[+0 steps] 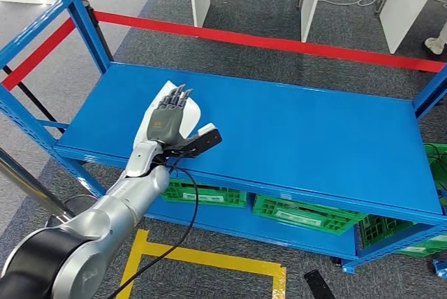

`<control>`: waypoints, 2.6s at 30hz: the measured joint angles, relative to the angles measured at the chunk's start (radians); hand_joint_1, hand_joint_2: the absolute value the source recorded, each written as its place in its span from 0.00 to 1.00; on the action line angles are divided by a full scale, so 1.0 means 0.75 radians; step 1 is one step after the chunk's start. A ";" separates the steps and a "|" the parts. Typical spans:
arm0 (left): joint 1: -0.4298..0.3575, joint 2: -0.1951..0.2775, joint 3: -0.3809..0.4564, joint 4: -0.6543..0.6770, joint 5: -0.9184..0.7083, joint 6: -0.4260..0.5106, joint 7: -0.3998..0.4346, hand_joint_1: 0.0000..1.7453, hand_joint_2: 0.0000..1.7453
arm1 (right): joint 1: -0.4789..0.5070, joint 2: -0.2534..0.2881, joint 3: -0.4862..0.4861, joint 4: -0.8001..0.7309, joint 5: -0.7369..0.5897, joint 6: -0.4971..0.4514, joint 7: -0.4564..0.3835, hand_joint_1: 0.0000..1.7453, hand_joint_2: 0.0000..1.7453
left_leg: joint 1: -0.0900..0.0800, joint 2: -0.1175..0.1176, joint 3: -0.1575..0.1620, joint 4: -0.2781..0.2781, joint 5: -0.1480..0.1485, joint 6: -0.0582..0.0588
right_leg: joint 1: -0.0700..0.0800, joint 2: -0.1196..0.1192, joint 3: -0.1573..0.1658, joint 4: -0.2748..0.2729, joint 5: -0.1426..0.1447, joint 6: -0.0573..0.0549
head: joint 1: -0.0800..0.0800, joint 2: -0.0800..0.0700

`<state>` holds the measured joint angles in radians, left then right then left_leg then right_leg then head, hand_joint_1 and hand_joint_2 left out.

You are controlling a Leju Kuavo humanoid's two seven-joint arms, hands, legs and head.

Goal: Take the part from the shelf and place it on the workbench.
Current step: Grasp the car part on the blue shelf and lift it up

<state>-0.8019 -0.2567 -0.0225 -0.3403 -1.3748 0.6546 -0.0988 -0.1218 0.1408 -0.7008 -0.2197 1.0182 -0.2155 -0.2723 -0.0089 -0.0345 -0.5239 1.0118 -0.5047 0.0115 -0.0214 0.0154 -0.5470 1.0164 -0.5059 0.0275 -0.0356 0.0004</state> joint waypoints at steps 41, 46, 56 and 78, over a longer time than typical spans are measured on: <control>-0.094 0.123 -0.032 0.048 -0.035 -0.665 0.245 0.00 1.00 | 0.024 0.000 -0.035 0.000 -0.013 0.003 -0.023 0.00 1.00 | 0.000 0.000 0.000 0.000 0.000 0.000 | 0.000 0.000 0.000 0.000 0.000 0.000 | 0.000 0.000; -0.094 0.126 -0.036 0.049 -0.053 -0.663 0.262 0.00 1.00 | 0.025 0.000 -0.041 0.000 -0.013 0.002 -0.025 0.00 1.00 | 0.000 0.000 0.000 0.000 0.000 0.000 | 0.000 0.000 0.000 0.000 0.000 0.000 | 0.000 0.000; -0.090 0.147 -0.101 0.049 -0.154 -0.585 0.375 0.00 1.00 | 0.025 -0.001 -0.049 0.000 -0.007 0.001 -0.032 0.00 1.00 | 0.000 0.000 0.000 0.000 0.000 0.000 | 0.000 0.000 0.001 0.000 0.000 0.000 | 0.000 0.000; -0.073 0.198 -0.248 0.050 -0.256 -0.504 0.517 0.26 1.00 | 0.023 -0.001 -0.070 0.000 0.011 0.001 -0.026 0.00 1.00 | 0.000 0.000 0.000 0.000 0.000 0.000 | 0.000 0.000 0.001 0.000 0.000 0.000 | 0.000 0.000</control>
<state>-0.8565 -0.1082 -0.2084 -0.3027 -1.5669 0.2766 0.2892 -0.1048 0.1404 -0.7529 -0.2197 1.0267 -0.2147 -0.2921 -0.0087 -0.0347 -0.5236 1.0120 -0.5045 0.0114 -0.0213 0.0152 -0.5459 1.0168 -0.5057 0.0274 -0.0356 0.0004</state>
